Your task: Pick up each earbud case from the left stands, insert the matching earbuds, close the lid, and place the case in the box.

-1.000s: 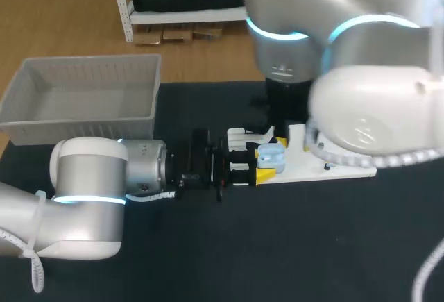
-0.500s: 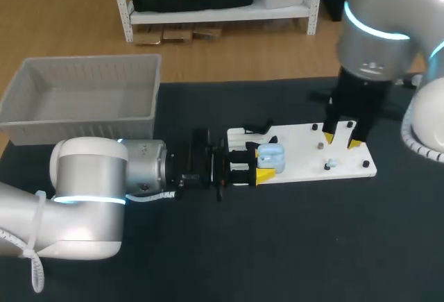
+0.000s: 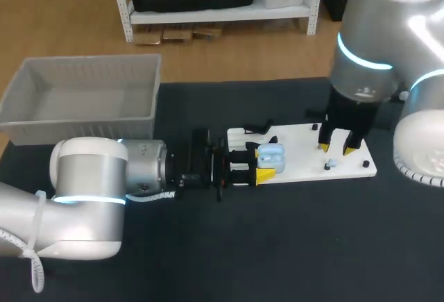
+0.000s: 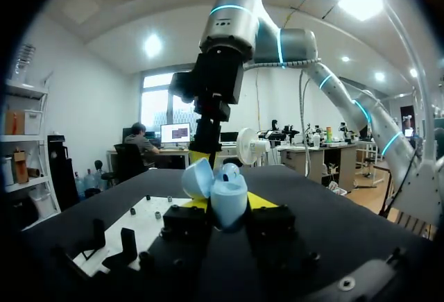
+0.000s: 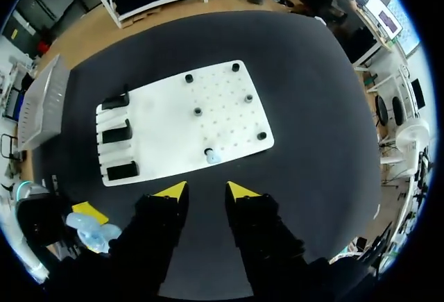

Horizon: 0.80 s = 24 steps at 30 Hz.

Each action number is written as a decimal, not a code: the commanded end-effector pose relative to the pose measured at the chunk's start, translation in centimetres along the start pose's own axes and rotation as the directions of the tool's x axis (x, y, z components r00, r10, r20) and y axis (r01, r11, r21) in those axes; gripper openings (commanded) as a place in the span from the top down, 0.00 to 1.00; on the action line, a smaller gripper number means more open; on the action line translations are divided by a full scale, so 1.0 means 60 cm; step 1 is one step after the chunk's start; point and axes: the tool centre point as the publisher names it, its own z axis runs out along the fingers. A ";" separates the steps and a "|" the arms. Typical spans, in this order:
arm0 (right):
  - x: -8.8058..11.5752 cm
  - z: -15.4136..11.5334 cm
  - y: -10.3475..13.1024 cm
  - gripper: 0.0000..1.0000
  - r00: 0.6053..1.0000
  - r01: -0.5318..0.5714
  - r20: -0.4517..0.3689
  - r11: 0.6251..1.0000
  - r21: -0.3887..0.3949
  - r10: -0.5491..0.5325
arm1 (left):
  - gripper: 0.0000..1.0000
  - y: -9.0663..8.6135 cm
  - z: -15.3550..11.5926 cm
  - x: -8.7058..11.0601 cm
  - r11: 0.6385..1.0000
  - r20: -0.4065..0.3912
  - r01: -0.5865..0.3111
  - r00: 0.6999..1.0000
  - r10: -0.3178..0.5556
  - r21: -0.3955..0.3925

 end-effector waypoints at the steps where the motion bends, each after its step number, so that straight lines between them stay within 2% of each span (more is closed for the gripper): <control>1: -0.006 0.029 0.008 0.65 1.000 0.007 -0.003 1.000 0.009 -0.007 | 1.00 0.001 -0.001 0.001 1.000 0.002 0.001 1.000 -0.001 0.002; 13: -0.013 0.074 0.004 0.57 0.998 0.050 -0.030 0.998 0.035 -0.049 | 1.00 0.001 -0.001 0.001 1.000 0.002 0.001 1.000 -0.001 0.002; 24: -0.024 0.096 -0.003 0.59 0.998 0.032 -0.048 0.999 0.014 -0.032 | 1.00 0.001 -0.001 0.001 1.000 0.002 0.001 1.000 -0.001 0.002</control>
